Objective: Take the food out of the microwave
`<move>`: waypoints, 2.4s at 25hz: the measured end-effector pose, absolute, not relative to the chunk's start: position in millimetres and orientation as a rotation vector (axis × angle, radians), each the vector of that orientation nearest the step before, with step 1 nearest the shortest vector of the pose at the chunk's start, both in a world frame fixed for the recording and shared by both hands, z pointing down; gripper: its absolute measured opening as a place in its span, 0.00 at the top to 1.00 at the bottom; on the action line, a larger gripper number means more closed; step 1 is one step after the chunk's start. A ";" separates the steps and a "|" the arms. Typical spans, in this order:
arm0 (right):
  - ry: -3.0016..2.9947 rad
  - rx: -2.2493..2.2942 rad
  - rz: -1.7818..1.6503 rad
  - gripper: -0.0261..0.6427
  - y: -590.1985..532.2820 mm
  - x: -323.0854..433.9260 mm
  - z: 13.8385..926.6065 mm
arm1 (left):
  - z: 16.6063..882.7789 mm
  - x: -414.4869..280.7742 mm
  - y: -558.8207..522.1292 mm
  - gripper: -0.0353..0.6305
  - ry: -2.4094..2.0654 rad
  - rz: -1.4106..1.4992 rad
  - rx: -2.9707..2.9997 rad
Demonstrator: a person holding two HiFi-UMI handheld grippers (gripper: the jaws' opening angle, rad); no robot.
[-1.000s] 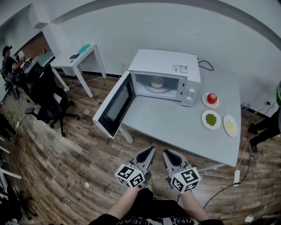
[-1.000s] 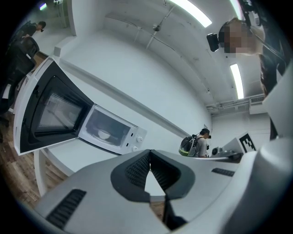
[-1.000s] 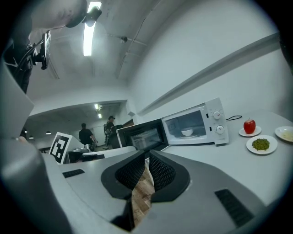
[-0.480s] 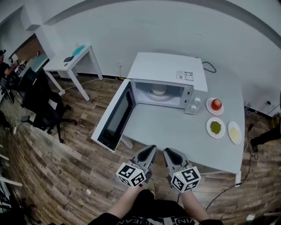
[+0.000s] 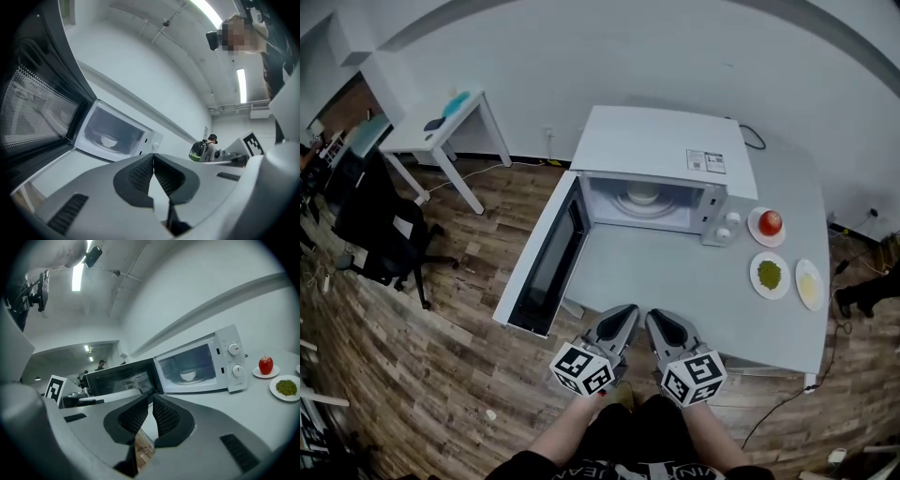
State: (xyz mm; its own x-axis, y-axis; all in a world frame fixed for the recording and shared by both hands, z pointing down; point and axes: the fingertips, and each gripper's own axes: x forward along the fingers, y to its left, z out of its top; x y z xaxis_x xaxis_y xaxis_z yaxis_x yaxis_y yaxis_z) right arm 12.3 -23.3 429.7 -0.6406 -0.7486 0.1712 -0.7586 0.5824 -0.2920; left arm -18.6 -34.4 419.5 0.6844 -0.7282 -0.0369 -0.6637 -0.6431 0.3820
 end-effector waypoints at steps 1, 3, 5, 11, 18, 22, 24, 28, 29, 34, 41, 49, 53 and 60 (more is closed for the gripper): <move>-2.767 1.330 0.531 0.89 -26.8 12.7 430.1 | 421.3 -17.8 -36.9 0.93 -1.094 -0.268 2.558; -2.772 1.349 0.541 0.89 -33.3 14.4 431.4 | 426.2 -15.6 -40.3 0.93 -1.088 -0.269 2.554; -2.778 1.364 0.560 0.89 -40.0 15.9 433.1 | 432.2 -15.6 -43.5 0.93 -1.087 -0.266 2.545; -2.793 1.375 0.566 0.89 -67.0 19.7 435.6 | 438.5 -18.7 -70.3 0.93 -1.117 -0.328 2.533; -2.797 1.401 0.560 0.89 -103.1 22.6 443.9 | 452.0 -22.1 -106.8 0.93 -1.172 -0.362 2.524; -2.795 1.415 0.580 0.89 -131.2 24.9 448.2 | 449.8 -21.4 -128.1 0.93 -1.191 -0.364 2.530; -2.784 1.424 0.591 0.89 -141.3 25.1 449.5 | 449.2 -20.5 -135.5 0.93 -1.191 -0.357 2.544; -2.772 1.419 0.595 0.89 -159.9 22.2 451.8 | 447.5 -20.7 -152.1 0.93 -1.201 -0.364 2.545; -2.771 1.418 0.598 0.89 -164.2 21.6 452.6 | 447.3 -20.2 -155.9 0.93 -1.202 -0.365 2.545; -2.759 1.418 0.619 0.89 -184.9 18.8 455.4 | 449.5 -17.3 -174.5 0.93 -1.201 -0.359 2.547; -2.736 1.444 0.625 0.89 -214.1 21.4 460.2 | 452.9 -18.6 -198.7 0.93 -1.215 -0.369 2.543; -2.694 1.511 0.673 0.89 -245.0 24.3 465.0 | 460.0 -24.9 -215.2 0.93 -1.256 -0.375 2.504; -2.692 1.525 0.703 0.85 -259.7 20.9 463.9 | 461.2 -19.2 -223.7 0.93 -1.236 -0.372 2.509; -2.657 1.556 0.759 0.81 -281.5 21.1 470.0 | 463.5 -23.5 -239.4 0.93 -1.231 -0.362 2.505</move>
